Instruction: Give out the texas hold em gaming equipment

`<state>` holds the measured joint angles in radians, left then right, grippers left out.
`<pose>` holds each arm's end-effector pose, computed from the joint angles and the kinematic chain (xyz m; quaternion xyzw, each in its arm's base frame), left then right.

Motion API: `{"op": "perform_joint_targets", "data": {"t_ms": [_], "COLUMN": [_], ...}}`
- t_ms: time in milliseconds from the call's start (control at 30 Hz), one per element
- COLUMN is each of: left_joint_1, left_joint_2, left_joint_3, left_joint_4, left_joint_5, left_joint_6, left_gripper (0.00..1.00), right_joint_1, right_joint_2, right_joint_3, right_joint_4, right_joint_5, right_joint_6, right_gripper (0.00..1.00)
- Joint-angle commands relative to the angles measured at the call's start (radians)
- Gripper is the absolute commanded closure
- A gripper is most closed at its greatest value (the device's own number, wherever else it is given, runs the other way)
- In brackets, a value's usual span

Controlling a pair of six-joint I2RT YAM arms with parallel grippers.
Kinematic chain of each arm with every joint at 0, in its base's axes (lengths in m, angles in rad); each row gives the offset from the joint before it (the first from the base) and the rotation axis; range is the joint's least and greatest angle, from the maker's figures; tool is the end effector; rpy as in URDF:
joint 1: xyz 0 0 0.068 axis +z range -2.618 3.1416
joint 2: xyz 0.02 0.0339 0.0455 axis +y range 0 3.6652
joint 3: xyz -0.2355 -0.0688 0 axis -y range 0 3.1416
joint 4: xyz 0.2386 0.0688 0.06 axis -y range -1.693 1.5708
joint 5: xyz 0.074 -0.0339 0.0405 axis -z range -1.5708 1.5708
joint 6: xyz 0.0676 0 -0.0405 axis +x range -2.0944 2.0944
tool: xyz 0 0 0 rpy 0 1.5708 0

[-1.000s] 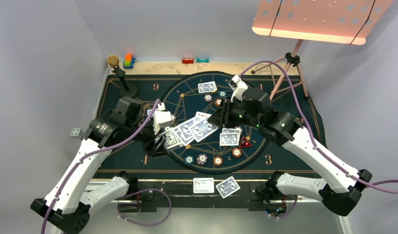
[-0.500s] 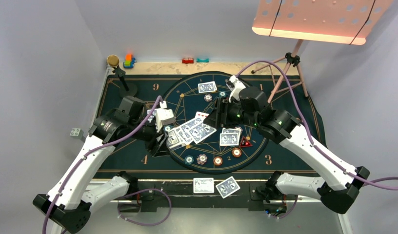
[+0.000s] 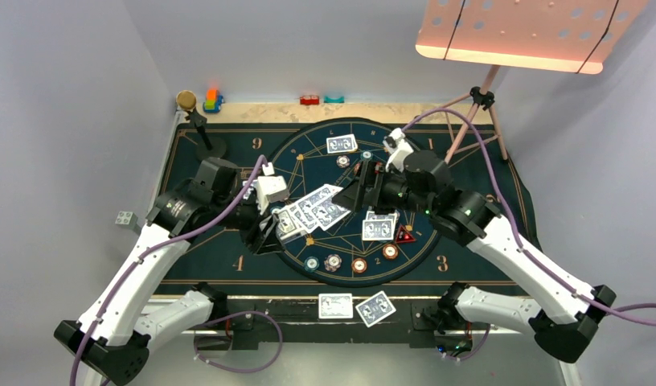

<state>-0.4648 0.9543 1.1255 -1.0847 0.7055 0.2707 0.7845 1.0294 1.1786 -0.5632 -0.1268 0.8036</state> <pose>0.1461 -0.1223 0.3061 0.4234 0.7887 -0.3548 0.2698 0.1743 0.1861 0.3534 -0.0267 0.8360 0.4263 0.3446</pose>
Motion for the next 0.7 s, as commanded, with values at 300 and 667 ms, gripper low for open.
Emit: {"op": "perform_joint_targets", "data": {"t_ms": [300,667], "left_joint_1": [0.006,0.006], "left_joint_2": [-0.020,-0.020], "left_joint_3": [-0.025,-0.029], "left_joint_4": [0.109,0.111], "left_joint_5": [-0.057,-0.054], "left_joint_6": [-0.065,-0.069], "left_gripper": [1.00,1.00], "right_joint_1": [-0.001,-0.002], "right_joint_2": [0.028,0.024], "right_joint_3": [-0.159,-0.183], "right_joint_4": [0.285,0.348], "right_joint_5": [-0.134,-0.139], "right_joint_6": [0.215,0.258], "right_gripper": [0.21,0.67]}}
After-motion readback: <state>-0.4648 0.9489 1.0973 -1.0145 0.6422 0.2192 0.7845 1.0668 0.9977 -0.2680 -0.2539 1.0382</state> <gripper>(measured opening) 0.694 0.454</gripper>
